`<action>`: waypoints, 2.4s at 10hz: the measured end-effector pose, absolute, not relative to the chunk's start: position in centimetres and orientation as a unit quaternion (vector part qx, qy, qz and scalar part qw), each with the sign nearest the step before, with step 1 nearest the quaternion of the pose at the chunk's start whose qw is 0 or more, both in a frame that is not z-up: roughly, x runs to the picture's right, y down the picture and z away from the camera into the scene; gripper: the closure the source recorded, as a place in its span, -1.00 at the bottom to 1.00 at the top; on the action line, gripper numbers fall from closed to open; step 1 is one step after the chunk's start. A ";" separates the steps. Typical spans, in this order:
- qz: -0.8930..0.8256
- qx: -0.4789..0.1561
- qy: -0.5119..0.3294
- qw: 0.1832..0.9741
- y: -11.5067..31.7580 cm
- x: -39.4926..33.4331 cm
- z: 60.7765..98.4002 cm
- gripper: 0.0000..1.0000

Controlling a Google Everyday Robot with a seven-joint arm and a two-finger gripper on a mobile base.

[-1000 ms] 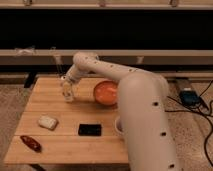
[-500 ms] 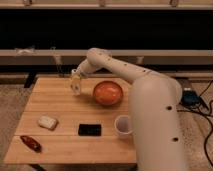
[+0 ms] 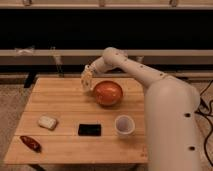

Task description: Place the bottle in the ceramic bowl

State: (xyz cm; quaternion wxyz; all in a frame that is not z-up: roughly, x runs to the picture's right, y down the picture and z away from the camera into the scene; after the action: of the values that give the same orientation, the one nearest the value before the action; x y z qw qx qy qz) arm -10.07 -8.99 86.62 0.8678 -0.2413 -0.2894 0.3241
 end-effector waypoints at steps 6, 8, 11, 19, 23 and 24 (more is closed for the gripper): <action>0.339 -0.185 -0.309 0.869 -10.6 -7.2 80.7 1.00; 0.357 -0.174 -0.284 0.873 -10.7 -5.3 80.2 1.00; 0.366 -0.163 -0.258 0.879 -10.3 -3.8 79.6 1.00; 0.358 -0.176 -0.130 0.908 -6.9 -2.5 81.1 1.00; 0.347 -0.176 -0.055 0.920 -5.7 -2.3 82.9 1.00; 0.345 -0.176 -0.042 0.921 -5.4 -2.4 83.2 1.00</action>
State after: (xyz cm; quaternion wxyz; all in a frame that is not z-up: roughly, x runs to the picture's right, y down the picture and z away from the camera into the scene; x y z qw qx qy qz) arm -2.44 -5.42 83.19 0.9208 -0.1763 -0.0418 0.3453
